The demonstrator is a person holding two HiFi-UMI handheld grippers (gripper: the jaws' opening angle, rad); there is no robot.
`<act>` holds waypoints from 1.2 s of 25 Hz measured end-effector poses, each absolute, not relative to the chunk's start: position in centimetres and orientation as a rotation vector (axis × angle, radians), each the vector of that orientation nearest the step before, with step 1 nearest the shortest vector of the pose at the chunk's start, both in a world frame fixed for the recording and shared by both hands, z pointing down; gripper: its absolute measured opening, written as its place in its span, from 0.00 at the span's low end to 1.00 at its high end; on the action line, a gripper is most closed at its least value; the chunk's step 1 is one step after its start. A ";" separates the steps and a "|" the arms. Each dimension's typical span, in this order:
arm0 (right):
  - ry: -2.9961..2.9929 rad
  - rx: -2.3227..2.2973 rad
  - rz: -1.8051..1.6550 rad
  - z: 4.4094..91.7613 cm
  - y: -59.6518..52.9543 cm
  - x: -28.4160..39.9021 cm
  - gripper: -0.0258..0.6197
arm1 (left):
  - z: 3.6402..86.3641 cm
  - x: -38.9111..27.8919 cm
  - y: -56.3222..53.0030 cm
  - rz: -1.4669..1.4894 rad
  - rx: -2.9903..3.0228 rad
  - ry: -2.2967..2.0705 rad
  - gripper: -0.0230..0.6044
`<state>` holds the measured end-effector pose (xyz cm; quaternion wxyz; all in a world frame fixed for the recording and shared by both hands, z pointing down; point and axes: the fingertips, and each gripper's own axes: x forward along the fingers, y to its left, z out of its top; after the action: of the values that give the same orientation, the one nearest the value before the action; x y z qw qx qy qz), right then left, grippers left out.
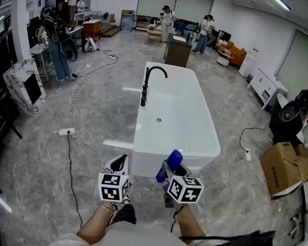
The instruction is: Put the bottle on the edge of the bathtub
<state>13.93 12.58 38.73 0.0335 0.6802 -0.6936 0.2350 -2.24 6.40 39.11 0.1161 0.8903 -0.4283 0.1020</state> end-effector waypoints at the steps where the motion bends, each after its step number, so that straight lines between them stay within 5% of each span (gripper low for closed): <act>1: -2.134 2.092 0.723 38.8 12.0 13.9 0.31 | 39.2 -2.2 5.9 0.301 2.606 -1.250 0.06; 30: -2.080 2.121 0.734 38.5 -3.7 16.5 0.31 | 40.0 0.3 -10.9 0.309 2.587 -1.197 0.06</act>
<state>16.48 -3.74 38.53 0.0409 0.6926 -0.6791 0.2396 0.26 -10.87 39.95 0.1370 0.8938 -0.4135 0.1069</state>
